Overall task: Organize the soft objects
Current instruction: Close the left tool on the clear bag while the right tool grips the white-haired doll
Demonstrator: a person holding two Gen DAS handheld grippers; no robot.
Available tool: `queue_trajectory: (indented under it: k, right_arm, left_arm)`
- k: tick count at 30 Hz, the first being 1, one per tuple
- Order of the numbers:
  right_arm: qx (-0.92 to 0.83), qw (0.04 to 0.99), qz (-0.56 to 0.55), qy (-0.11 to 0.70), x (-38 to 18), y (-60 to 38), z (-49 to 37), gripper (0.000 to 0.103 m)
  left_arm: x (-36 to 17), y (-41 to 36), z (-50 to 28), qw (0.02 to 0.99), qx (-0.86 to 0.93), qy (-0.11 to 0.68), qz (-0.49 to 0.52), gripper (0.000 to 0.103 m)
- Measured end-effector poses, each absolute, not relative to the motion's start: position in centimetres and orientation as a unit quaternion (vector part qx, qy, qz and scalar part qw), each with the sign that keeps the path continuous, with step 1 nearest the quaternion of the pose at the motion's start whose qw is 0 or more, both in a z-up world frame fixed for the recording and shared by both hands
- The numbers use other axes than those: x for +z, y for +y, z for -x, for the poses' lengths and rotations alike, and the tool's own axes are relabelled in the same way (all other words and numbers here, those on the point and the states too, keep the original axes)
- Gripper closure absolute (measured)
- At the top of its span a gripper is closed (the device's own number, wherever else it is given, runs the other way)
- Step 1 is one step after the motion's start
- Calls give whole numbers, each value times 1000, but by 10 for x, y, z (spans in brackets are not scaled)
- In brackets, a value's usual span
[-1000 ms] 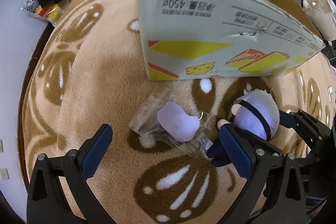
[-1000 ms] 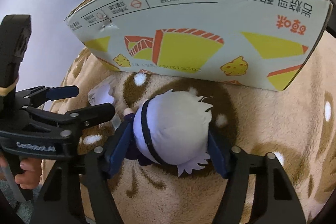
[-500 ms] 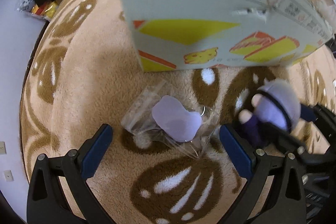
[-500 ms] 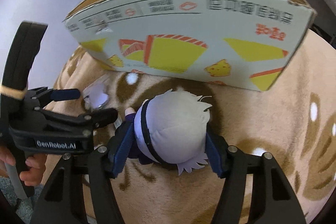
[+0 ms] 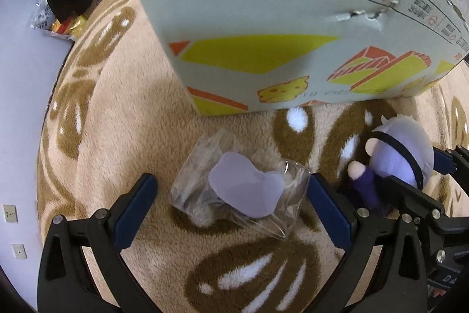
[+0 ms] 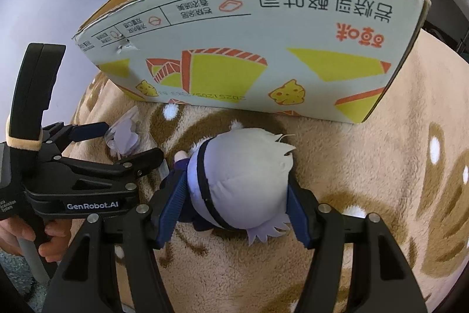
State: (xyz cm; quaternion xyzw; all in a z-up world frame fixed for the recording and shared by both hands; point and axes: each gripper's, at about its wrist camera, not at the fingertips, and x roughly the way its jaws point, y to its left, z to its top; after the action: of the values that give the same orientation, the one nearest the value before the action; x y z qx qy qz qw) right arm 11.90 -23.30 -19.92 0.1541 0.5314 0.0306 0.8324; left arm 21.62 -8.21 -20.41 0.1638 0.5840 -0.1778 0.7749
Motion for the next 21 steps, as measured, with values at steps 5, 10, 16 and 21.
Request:
queue_trajectory:
  k: [5, 10, 16, 21]
  right_arm:
    - [31, 832, -154, 532, -199, -235, -120, 35]
    - [30, 833, -150, 532, -202, -236, -121, 35]
    - [30, 836, -145, 529, -199, -235, -120, 35]
    - [20, 848, -112, 518, -191, -227, -117, 35]
  left_arm:
    - [-199, -94, -207, 784, -179, 571, -169, 9]
    - [-195, -97, -196, 785, -190, 563, -176, 19]
    - [-190, -98, -186, 785, -189, 564, -171, 23]
    - [-185, -90, -183, 786, -181, 570, -155, 25]
